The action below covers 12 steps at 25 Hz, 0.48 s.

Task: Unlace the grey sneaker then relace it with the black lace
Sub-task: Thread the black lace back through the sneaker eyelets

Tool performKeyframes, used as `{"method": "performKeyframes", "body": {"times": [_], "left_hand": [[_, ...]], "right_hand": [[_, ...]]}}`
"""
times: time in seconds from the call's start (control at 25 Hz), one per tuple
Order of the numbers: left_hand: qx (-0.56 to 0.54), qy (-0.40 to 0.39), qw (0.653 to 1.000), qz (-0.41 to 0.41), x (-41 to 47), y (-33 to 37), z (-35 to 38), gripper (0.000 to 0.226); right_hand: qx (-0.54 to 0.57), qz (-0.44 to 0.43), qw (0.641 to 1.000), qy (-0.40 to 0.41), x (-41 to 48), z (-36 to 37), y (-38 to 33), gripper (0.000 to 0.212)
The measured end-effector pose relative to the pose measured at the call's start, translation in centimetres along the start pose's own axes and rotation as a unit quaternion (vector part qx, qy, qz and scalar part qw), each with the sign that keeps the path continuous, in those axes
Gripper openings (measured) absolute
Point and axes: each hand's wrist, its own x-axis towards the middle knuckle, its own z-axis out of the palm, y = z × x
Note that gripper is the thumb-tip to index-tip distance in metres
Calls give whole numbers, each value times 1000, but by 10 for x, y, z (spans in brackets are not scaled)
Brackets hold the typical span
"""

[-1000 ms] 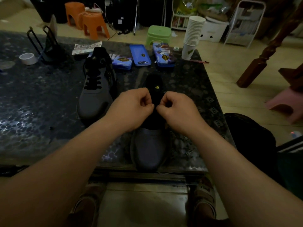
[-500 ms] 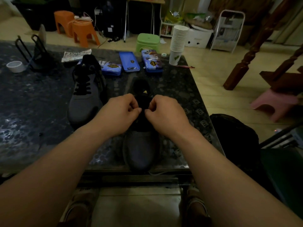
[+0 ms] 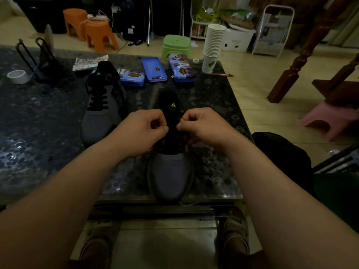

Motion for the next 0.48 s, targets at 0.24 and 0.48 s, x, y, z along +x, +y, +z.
{"method": "performKeyframes", "body": {"times": [0.24, 0.48], "left_hand": [[-3, -26, 999, 19, 1, -4, -9, 13], [-5, -35, 999, 17, -1, -3, -2, 14]], "right_hand": [[-88, -52, 995, -21, -3, -14, -2, 13], [-286, -128, 945, 91, -10, 4, 0, 13]]}}
